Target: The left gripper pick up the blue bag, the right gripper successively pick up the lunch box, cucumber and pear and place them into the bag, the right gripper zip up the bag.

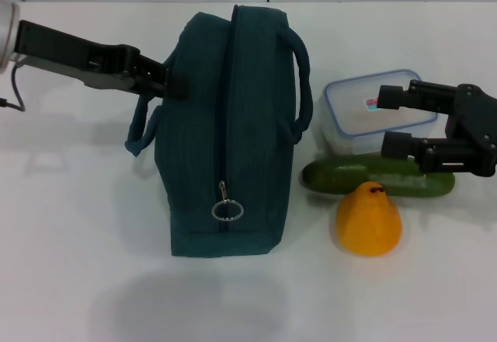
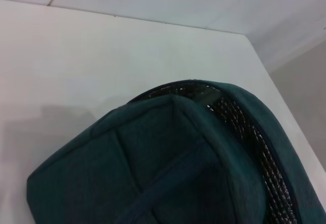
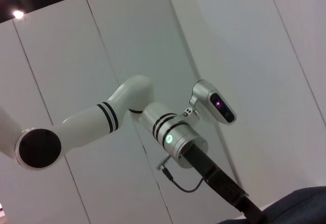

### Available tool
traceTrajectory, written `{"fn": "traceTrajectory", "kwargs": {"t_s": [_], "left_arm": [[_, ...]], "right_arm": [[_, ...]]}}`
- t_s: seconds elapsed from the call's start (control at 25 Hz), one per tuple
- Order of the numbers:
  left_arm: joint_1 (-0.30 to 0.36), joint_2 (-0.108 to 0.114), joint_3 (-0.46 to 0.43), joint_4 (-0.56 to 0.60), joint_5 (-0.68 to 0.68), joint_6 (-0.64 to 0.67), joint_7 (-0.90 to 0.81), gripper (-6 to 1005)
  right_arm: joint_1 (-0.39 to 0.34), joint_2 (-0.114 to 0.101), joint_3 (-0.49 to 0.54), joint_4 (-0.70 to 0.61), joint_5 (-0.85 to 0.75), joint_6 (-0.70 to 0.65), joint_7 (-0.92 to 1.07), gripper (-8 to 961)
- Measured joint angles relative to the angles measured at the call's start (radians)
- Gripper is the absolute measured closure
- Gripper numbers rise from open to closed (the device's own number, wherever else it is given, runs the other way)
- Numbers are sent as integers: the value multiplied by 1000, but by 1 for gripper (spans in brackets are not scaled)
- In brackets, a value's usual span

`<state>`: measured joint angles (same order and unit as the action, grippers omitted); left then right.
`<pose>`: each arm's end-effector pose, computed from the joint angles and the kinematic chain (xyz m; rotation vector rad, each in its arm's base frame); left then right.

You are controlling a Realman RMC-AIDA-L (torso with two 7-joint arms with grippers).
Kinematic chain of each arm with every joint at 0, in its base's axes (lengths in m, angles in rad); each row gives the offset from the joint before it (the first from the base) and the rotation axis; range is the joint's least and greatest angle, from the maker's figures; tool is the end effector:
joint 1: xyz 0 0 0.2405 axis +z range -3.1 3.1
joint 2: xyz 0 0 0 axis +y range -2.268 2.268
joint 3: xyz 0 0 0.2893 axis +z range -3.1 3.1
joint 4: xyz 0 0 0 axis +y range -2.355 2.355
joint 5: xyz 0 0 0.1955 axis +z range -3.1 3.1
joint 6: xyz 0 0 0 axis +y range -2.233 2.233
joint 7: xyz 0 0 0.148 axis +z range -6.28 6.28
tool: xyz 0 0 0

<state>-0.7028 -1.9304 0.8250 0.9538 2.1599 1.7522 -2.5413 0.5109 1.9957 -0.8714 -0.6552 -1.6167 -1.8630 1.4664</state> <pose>-0.2200 0.3814 0.0556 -2.5997 -1.6167 -0.3175 0.2333 0.3125 0.0225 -2.8485 0.4922 1.1970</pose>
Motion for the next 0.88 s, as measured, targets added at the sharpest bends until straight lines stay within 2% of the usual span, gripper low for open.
{"fn": "traceTrajectory", "kwargs": {"t_s": [0.08,0.88], "left_arm": [[-3,0,2,0,0,4,-2,674],[-34,-13,-2,10,-10,45,5,671]], "right_arm": [[-2,0,0,3,0,-2,0,127],[-27,2,3,6,3,-16,-12,127]]}}
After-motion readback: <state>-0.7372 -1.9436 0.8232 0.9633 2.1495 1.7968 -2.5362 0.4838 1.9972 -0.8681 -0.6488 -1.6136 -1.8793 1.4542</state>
